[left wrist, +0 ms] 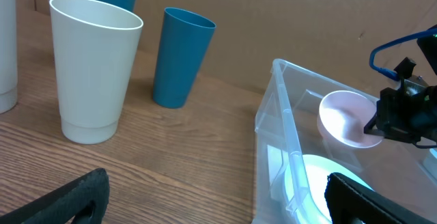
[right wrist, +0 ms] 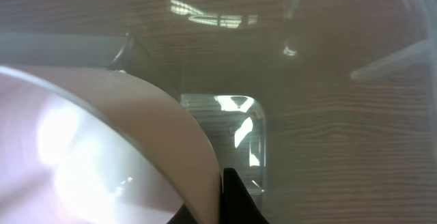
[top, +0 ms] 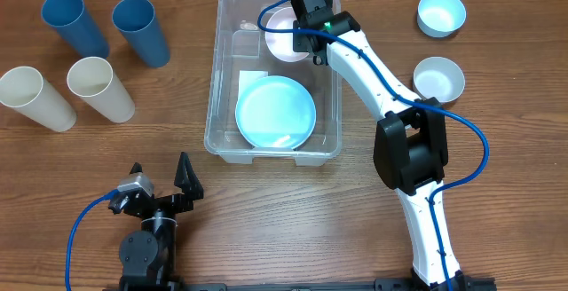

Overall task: Pack container
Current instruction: 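Lift the pink bowl and place it in the bin's back corner, then move the right gripper to grasp the grey bowl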

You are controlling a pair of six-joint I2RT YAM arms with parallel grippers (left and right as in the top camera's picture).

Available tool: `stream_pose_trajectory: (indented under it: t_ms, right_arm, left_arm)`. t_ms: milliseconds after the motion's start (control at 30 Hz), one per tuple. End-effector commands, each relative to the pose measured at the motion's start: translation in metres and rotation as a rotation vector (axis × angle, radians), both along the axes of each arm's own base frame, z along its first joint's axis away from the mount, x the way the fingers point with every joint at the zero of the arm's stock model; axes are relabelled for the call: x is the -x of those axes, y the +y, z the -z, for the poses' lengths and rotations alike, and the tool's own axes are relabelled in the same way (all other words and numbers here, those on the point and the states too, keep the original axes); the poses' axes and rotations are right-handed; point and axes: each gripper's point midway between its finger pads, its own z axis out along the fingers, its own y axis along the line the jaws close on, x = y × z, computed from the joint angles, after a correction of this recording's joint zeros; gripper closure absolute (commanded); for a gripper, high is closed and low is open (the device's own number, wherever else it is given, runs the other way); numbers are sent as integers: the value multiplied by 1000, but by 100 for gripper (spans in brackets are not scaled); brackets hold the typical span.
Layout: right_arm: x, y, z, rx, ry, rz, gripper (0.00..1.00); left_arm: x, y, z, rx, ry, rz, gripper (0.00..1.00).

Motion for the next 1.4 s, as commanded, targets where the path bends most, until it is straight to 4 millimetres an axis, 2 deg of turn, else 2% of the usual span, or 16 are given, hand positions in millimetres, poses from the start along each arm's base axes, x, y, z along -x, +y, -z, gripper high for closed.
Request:
stream_pose_trajectory:
  t_ms: [0, 33, 100, 200, 367, 500, 633, 700, 800, 833, 900, 1000, 1100, 1200, 1267, 1367]
  right_arm:
    - [-4, -15, 19, 33, 21, 32, 89]
    - [-4, -15, 19, 33, 18, 31, 79]
    - [-4, -15, 19, 34, 18, 29, 48]
    - [-4, -15, 19, 36, 19, 26, 37]
    - [-4, -11, 18, 45, 17, -3, 34]
    - [-4, 0, 2, 45, 4, -36, 34]
    - [-1, 10, -38, -1, -15, -67, 33]
    - [9, 16, -77, -74, -17, -67, 33]
    - [22, 10, -125, -159, -32, -21, 34]
    - [28, 1, -147, -190, -45, 3, 34]
    - [37, -16, -175, -219, -58, 41, 32]
    - [51, -53, -188, -237, -30, 146, 29]
    - [66, -111, -173, -246, 75, 338, 27]
    - [93, -184, -150, -237, 219, 570, 27]
    - [106, -213, -143, -235, 272, 643, 27]
    - [112, -235, -130, -269, 326, 690, 25]
  left_arm:
    - [0, 0, -1, 7, -7, 1, 0]
    - [0, 0, -1, 7, -7, 1, 0]
    - [0, 0, -1, 7, -7, 1, 0]
    - [0, 0, -1, 7, -7, 1, 0]
    - [0, 0, -1, 7, -7, 1, 0]
    - [0, 0, 0, 7, -7, 1, 0]
    - [0, 0, -1, 7, -7, 1, 0]
    - [0, 0, -1, 7, -7, 1, 0]
    - [0, 0, -1, 7, -7, 1, 0]
    - [0, 0, -1, 7, -7, 1, 0]
    - [0, 0, -1, 7, -7, 1, 0]
    - [0, 0, -1, 7, -7, 1, 0]
    - [0, 0, -1, 7, -7, 1, 0]
    - [0, 0, -1, 7, -7, 1, 0]
    - [0, 0, -1, 7, -7, 1, 0]
    - [0, 0, -1, 7, -7, 1, 0]
